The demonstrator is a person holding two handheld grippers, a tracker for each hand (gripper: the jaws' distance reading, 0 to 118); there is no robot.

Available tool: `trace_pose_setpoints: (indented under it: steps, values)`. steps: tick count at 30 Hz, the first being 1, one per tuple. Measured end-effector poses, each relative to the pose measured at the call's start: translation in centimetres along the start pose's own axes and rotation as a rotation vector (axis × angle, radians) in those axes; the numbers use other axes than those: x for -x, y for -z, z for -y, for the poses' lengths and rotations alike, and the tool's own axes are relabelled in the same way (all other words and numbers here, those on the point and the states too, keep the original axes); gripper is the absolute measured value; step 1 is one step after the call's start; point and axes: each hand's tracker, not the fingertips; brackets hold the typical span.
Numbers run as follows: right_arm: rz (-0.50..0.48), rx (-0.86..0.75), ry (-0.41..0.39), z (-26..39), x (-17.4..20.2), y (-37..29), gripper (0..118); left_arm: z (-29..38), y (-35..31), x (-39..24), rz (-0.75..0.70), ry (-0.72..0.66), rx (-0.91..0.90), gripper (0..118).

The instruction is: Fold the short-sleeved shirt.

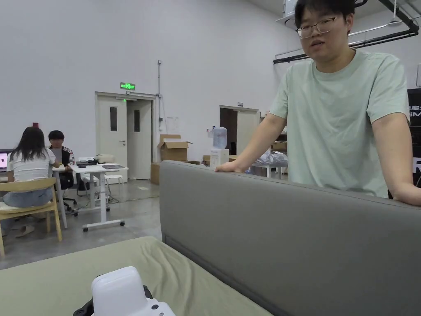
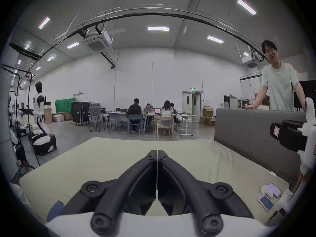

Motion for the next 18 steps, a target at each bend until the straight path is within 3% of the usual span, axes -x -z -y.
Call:
trace_pose_setpoints:
  steps: [2,3,4,5,6,7,8,9,18]
  values:
    - [0.008,-0.013,-0.006,-0.1,0.3,-0.2,4,-0.2,-0.4,0.2,-0.022,-0.007,-0.008,1]
    - [0.011,-0.016,-0.015,-0.1,0.5,-0.1,4,-0.3,-0.5,0.2,-0.021,-0.008,-0.015,6]
    - [0.014,-0.010,-0.024,-0.2,0.7,0.0,5,-0.6,-0.7,0.5,-0.021,-0.007,-0.020,19]
    - [0.008,0.004,-0.037,-0.3,0.8,0.1,22,-0.8,-0.9,0.6,-0.022,-0.010,-0.025,63]
    - [-0.012,0.022,-0.043,-0.4,0.8,0.1,53,-1.0,-0.9,0.6,-0.027,-0.010,-0.027,107]
    - [-0.024,0.024,-0.026,-0.4,0.8,0.2,98,-1.3,-0.7,0.6,-0.038,-0.007,-0.011,118]
    - [-0.030,0.042,0.002,-0.4,0.9,0.5,118,-2.1,-1.0,0.7,-0.001,0.003,-0.119,118]
    - [-0.019,0.089,0.034,-0.3,0.9,0.9,118,-2.6,-0.7,1.3,-0.038,-0.002,-0.031,118]
    - [-0.087,0.072,0.059,0.2,0.9,1.2,118,-1.4,-1.5,1.0,-0.014,0.021,-0.006,118]
